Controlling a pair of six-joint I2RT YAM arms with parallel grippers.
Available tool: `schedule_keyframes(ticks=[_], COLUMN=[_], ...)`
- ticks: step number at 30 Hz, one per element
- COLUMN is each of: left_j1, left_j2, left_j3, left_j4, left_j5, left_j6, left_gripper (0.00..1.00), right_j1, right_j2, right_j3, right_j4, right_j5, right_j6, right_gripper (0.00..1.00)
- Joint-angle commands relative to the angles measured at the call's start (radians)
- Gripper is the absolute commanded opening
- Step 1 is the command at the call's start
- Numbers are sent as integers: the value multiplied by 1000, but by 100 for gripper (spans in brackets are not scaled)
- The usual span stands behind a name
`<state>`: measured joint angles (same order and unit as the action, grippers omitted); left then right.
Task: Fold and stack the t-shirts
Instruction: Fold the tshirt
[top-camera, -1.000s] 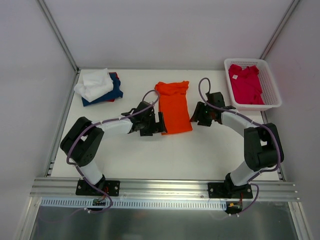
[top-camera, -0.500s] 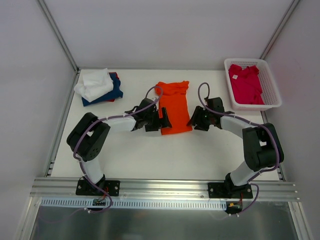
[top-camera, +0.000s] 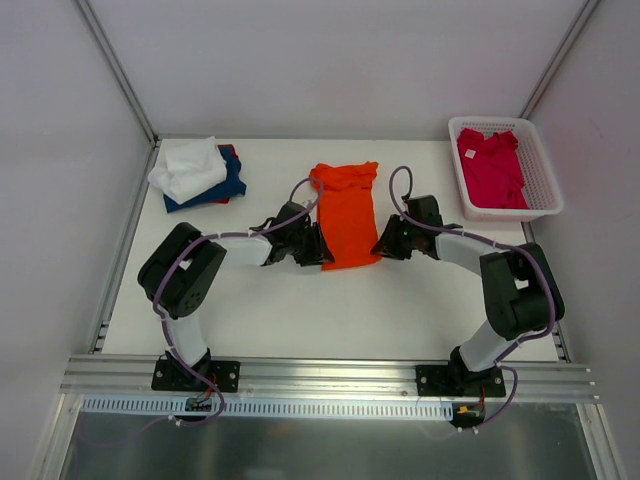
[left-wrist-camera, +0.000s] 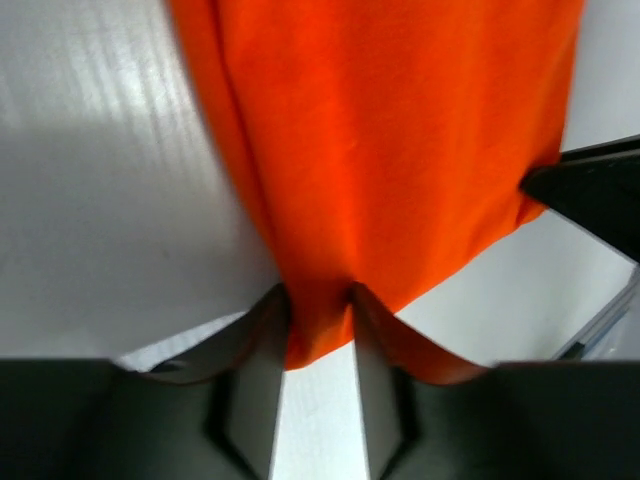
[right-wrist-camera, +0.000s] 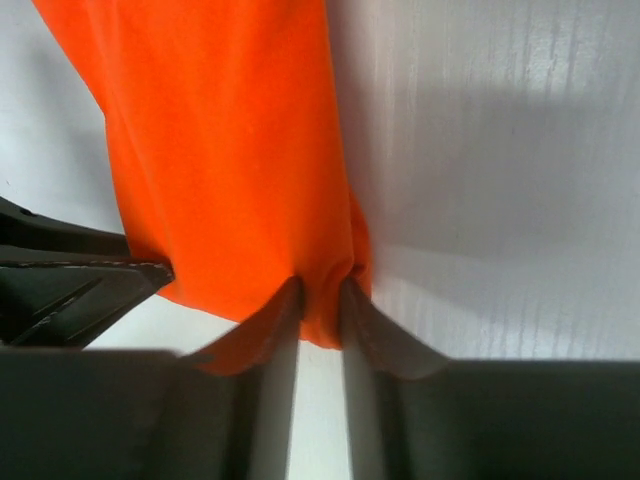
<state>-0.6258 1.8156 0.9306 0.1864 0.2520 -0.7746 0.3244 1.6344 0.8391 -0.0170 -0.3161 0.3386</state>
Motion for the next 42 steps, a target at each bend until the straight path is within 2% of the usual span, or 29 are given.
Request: schedule_keyframes(ticks=[1,7,11,17,20,27,31,35,42], left_j1=[3,1,-8,-49,-80,-182,-216,-218,-218], left_j2=[22,10,-9,-81,-166,-347,-446,-496,-484], left_j3=[-56,-85,-105,-168,-205,-225,-217,-178,-73], left_j4=[-87,-85,-85,-87,-99,-197,-264,-318,-375], left_j5=[-11,-7,-5,-10,-23,-101,-140,-166,-203], left_j6=[12,8,3,-21,-41,-89,-109,-91,-48], left_gripper=[28,8,0,0,0,0,0,0,0], right_j1=[16,34,56,117,160,274,314,327,341], right_j2=[2,4,-17,-129,-238,-554,-669,-683,-627], right_j3=[-6,-17,-41,-136,-184,-221,-204,-175,-101], right_j4=[46,54,58,52,22,-174,-253,-285,-281], right_j5=[-20,-18,-5,54,98,245,298,310,321], right_j6=[14,19,25,46,53,76,88,80,59], right_gripper=[22,4,0,0,0,0,0,0,0])
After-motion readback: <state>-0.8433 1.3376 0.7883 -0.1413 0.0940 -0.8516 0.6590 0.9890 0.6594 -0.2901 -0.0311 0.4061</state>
